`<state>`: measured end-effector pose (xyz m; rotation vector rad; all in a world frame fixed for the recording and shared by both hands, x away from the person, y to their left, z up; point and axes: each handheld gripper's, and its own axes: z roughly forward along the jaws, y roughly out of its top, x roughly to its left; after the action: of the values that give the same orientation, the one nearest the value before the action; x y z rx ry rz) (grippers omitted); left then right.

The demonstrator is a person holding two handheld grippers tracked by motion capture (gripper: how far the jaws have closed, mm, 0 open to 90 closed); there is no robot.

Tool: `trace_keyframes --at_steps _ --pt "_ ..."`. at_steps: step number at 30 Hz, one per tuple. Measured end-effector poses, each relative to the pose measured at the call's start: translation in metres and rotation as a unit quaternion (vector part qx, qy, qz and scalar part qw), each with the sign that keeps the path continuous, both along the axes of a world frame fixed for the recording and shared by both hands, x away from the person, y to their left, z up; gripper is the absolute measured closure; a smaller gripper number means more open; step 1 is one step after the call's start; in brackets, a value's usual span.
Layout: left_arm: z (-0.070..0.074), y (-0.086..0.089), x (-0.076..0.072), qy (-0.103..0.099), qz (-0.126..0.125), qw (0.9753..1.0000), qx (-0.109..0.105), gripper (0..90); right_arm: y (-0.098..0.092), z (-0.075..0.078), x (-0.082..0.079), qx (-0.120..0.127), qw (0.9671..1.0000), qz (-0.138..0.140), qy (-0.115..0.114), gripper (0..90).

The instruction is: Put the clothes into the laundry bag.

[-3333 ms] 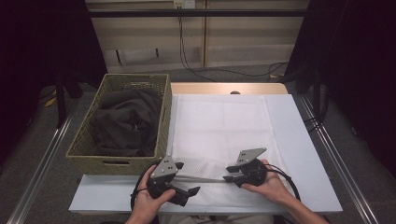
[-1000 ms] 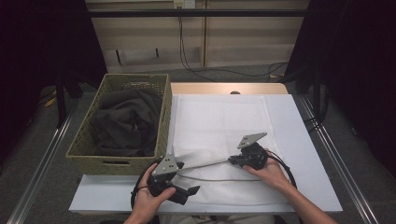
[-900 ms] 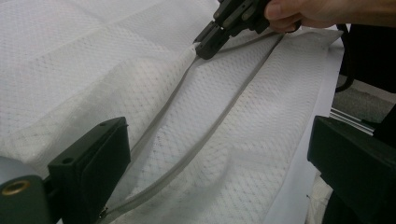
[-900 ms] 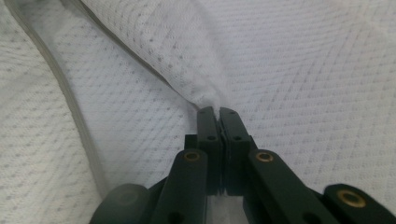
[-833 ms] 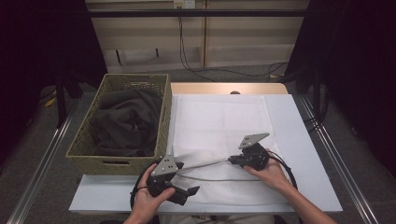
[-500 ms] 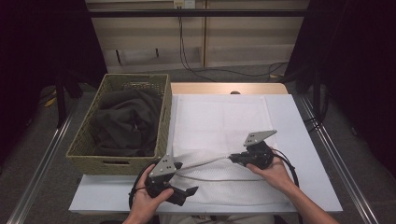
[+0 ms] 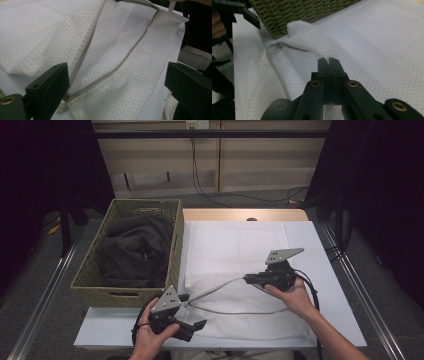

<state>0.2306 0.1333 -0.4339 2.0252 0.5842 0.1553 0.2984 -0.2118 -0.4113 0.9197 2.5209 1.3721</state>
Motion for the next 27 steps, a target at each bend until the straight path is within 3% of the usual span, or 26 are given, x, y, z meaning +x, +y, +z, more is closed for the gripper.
trace_keyframes --at_steps 4,9,20,27 --pt "0.0 0.002 -0.001 -0.001 0.002 1.0 0.01 5.6 0.002 0.005 0.002 0.011 0.9999 0.006 -0.009 89.4" --pt "0.0 0.004 -0.001 -0.005 -0.009 0.9999 0.003 5.5 0.002 0.013 0.004 0.034 0.9992 -0.001 -0.022 89.6" --pt "0.002 0.004 -0.001 -0.003 -0.006 1.0 0.003 5.7 0.0 0.039 0.011 0.085 0.9952 0.001 -0.049 89.8" --pt "0.011 0.008 -0.003 -0.005 -0.006 1.0 -0.006 5.8 -0.012 0.039 0.006 0.087 0.9949 -0.007 -0.05 89.8"
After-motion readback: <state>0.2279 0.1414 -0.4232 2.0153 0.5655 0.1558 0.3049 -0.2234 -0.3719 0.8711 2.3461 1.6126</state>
